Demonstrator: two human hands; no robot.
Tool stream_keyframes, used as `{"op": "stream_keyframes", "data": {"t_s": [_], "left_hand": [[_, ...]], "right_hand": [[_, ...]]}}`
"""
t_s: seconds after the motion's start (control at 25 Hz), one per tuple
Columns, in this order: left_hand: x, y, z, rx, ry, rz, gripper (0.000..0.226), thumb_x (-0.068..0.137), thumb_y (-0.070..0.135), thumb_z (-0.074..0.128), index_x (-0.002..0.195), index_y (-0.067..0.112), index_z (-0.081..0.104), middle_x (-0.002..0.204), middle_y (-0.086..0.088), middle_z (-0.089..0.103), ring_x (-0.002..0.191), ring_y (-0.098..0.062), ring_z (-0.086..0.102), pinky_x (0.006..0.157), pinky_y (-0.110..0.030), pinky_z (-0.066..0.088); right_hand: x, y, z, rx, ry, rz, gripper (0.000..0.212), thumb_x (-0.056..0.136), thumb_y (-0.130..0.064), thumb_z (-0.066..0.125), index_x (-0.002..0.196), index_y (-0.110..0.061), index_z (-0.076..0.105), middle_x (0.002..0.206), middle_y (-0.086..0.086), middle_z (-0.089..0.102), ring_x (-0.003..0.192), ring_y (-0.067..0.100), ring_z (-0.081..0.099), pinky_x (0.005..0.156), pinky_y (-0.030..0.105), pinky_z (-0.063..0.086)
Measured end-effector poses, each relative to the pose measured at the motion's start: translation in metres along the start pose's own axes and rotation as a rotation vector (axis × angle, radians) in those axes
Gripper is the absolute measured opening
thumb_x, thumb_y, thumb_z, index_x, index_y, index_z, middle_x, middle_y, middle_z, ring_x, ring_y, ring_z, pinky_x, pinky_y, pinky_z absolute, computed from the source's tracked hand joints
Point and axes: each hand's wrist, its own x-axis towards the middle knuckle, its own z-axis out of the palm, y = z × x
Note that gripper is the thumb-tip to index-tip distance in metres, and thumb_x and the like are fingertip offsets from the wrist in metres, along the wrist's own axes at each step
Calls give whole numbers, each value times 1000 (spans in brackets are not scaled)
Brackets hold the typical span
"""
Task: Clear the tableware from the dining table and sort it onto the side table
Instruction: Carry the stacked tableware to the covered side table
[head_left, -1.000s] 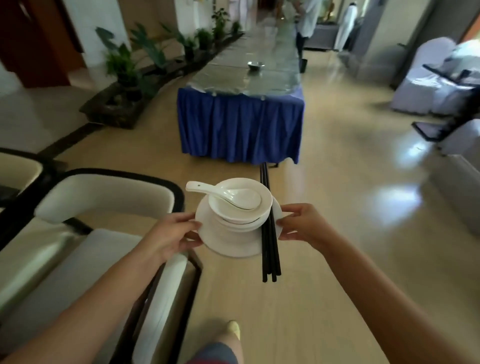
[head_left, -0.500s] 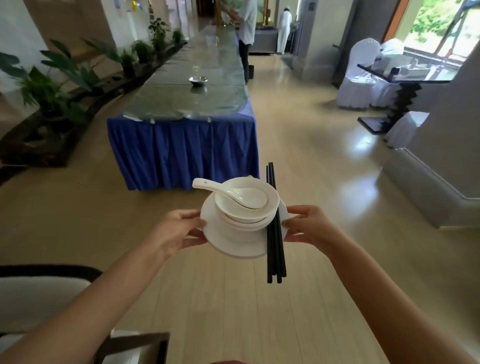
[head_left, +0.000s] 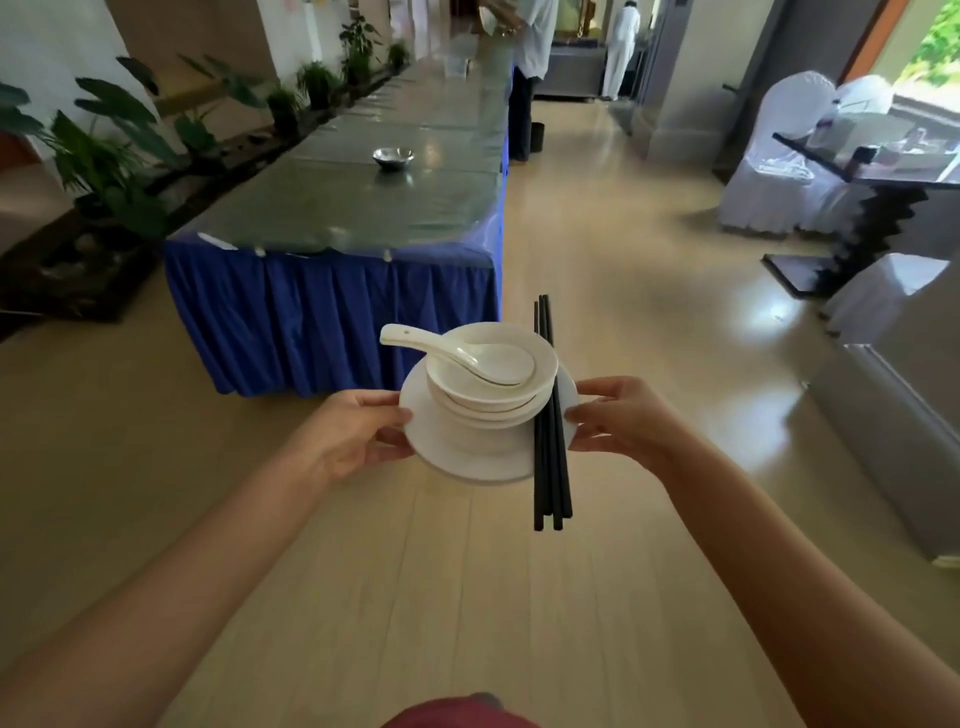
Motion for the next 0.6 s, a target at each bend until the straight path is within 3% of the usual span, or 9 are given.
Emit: {"op": "stream_keyframes", "data": {"t_s": [0.32, 0.44, 0.6], "left_hand": [[155, 62, 91, -49, 26, 4, 22, 87, -4, 52, 106, 0, 62, 99, -21, 64, 82, -29, 63, 61, -31, 60], [222, 87, 106, -11, 18, 21, 18, 86, -4, 54, 89, 9, 67, 84, -14, 68, 73, -24, 65, 56, -29, 60], [315, 133, 120, 12, -9, 42, 18, 85, -2, 57, 89, 11, 69, 68, -4, 74, 60, -14, 69, 54, -25, 56]], "right_hand": [[162, -35, -113, -27, -43, 15, 35, 81, 8, 56, 116, 2, 59, 84, 15, 67, 64, 22, 67, 62, 30, 61], [223, -49, -139, -27, -19, 15, 35, 81, 7, 57, 116, 0, 59, 86, 15, 67, 64, 21, 67, 64, 30, 61], [308, -82, -172, -1, -10, 30, 40, 81, 5, 59, 120, -1, 57, 94, 20, 68, 68, 23, 68, 68, 32, 61]]}}
